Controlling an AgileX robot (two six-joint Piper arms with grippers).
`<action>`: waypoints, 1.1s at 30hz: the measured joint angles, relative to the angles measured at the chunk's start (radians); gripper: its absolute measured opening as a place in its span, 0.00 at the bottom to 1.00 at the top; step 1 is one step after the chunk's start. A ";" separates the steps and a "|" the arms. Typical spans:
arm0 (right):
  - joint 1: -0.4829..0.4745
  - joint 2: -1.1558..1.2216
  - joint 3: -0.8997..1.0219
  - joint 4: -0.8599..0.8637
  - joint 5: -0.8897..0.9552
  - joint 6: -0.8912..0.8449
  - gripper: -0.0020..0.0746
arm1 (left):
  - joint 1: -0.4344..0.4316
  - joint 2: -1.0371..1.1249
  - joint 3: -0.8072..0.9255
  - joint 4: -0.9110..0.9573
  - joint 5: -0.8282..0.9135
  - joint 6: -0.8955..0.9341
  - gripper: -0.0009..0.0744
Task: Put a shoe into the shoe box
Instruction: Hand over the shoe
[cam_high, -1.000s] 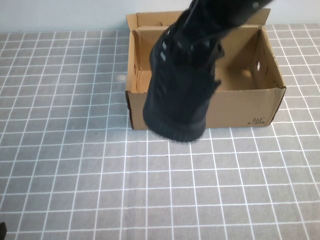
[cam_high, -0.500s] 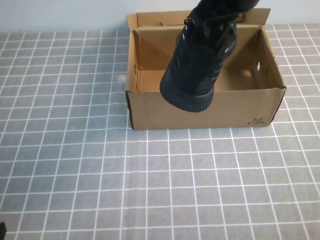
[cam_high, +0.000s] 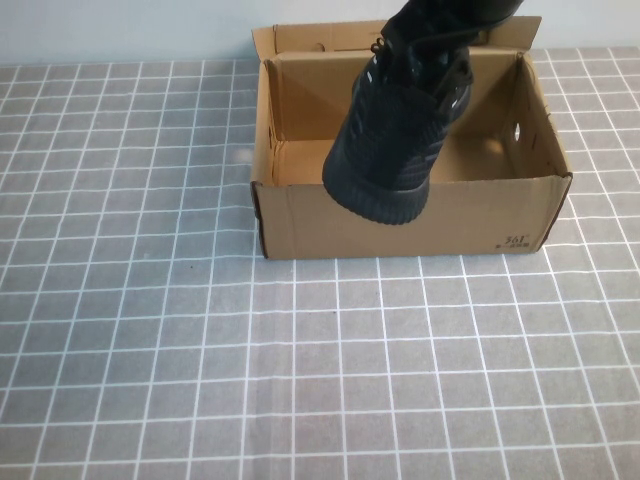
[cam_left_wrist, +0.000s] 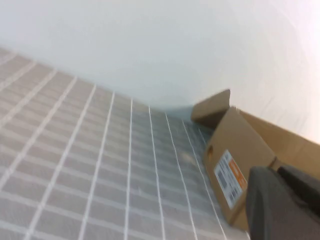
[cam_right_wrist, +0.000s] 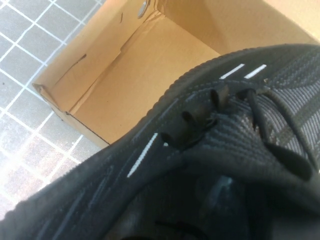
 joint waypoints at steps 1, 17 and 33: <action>0.000 0.000 0.000 0.000 0.000 0.003 0.02 | 0.000 0.000 -0.009 -0.008 0.026 -0.014 0.01; 0.000 0.000 0.000 0.041 0.000 0.049 0.02 | -0.052 0.604 -0.797 -0.228 0.607 0.574 0.01; 0.000 0.000 0.000 0.038 -0.029 0.112 0.02 | -0.347 1.216 -1.057 -0.819 0.391 1.421 0.01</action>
